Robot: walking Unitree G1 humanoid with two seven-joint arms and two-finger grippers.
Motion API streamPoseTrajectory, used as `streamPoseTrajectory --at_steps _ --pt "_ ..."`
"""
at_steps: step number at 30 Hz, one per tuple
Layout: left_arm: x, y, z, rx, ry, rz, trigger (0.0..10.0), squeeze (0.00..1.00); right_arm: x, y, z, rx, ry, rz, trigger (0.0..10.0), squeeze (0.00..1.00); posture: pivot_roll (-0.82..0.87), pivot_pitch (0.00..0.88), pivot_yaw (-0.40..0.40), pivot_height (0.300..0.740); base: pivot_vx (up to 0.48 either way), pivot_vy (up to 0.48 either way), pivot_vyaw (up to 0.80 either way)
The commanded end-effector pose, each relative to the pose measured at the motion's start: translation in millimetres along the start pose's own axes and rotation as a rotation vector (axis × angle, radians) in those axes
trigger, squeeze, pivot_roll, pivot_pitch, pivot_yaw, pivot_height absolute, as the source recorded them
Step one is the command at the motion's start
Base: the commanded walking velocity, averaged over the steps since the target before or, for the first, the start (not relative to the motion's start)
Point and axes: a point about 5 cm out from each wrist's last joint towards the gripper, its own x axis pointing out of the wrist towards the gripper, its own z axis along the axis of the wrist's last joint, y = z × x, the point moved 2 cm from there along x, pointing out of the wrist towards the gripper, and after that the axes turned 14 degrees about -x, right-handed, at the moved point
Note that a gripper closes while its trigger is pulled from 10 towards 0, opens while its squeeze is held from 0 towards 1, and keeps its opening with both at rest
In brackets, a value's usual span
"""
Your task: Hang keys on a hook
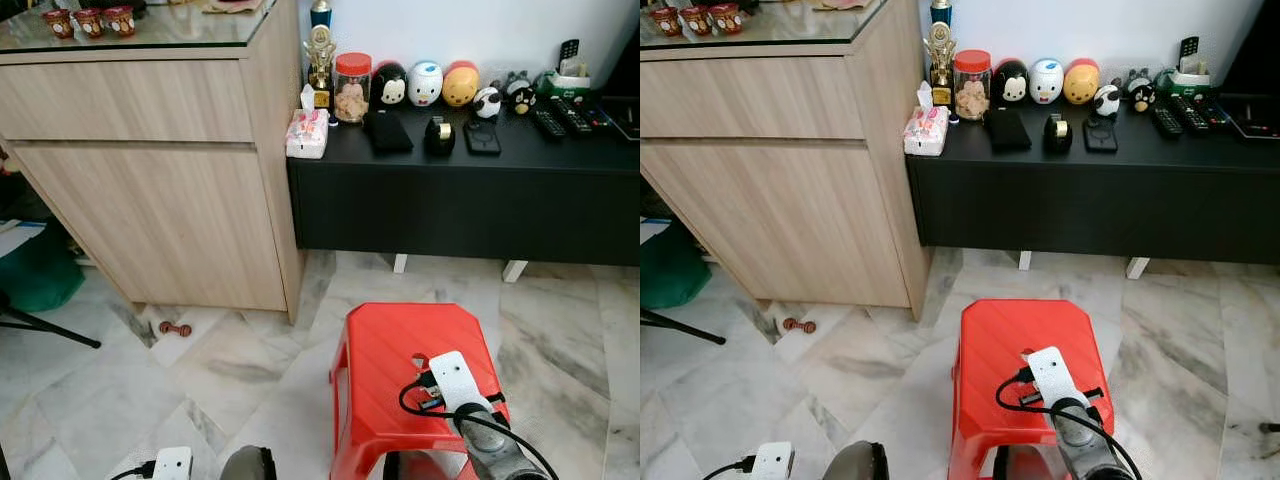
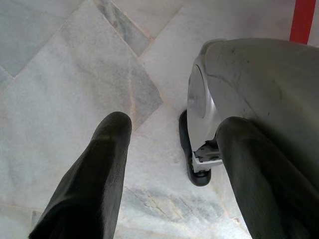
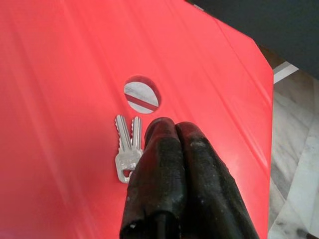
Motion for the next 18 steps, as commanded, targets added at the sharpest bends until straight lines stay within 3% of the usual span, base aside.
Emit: streamPoseTrajectory --at_steps 1,4,5,6,8,9,10,11,18 --pt "-0.3 -0.5 -4 0.006 0.017 -0.002 10.0 0.0 0.3 -1.2 2 0.022 -0.007 -0.012 0.0 0.0 -0.01 0.08 0.005 0.626 0.0 0.0 0.0" --pt "-0.3 -0.4 -4 0.008 0.018 0.0 10.0 0.0 0.2 0.9 2 0.027 -0.009 0.001 0.0 0.0 -0.01 0.079 0.006 0.626 0.0 0.0 0.0" --pt "-0.3 -0.3 -4 0.008 0.018 0.0 10.0 0.0 0.2 1.5 3 0.023 -0.01 0.004 6.7 0.0 -0.01 0.079 0.006 0.626 0.0 0.0 0.0" --pt "-0.4 0.1 -4 0.01 0.02 0.001 10.0 0.0 0.2 2.4 3 0.021 -0.013 0.009 10.0 0.0 -0.01 0.078 0.006 0.626 0.0 0.0 0.0" --pt "-0.6 0.5 -5 0.01 0.021 0.001 10.0 0.0 0.1 3.8 3 0.038 -0.015 0.021 10.0 0.0 -0.01 0.078 0.007 0.626 0.0 0.0 0.0" --pt "-0.7 0.8 -5 0.011 0.022 0.002 10.0 0.0 0.0 4.3 3 0.051 -0.013 0.024 10.0 0.33 -0.01 0.076 0.006 0.626 0.0 0.0 0.0" --pt "-0.8 1.1 -5 0.011 0.023 0.002 10.0 0.0 -0.1 4.7 2 0.065 -0.01 0.025 10.0 0.33 -0.01 0.076 0.006 0.626 0.0 0.0 0.0" --pt "-0.9 1.4 -5 0.011 0.023 0.002 10.0 0.0 -0.2 5.3 2 0.08 -0.009 0.028 10.0 1.0 -0.01 0.076 0.007 0.626 0.0 0.0 0.0" --pt "-1.5 3.7 -6 0.012 0.024 0.004 10.0 0.0 -0.3 9.4 2 0.147 -0.008 0.061 10.0 1.0 0.0 0.077 0.007 0.626 0.0 0.0 0.0"
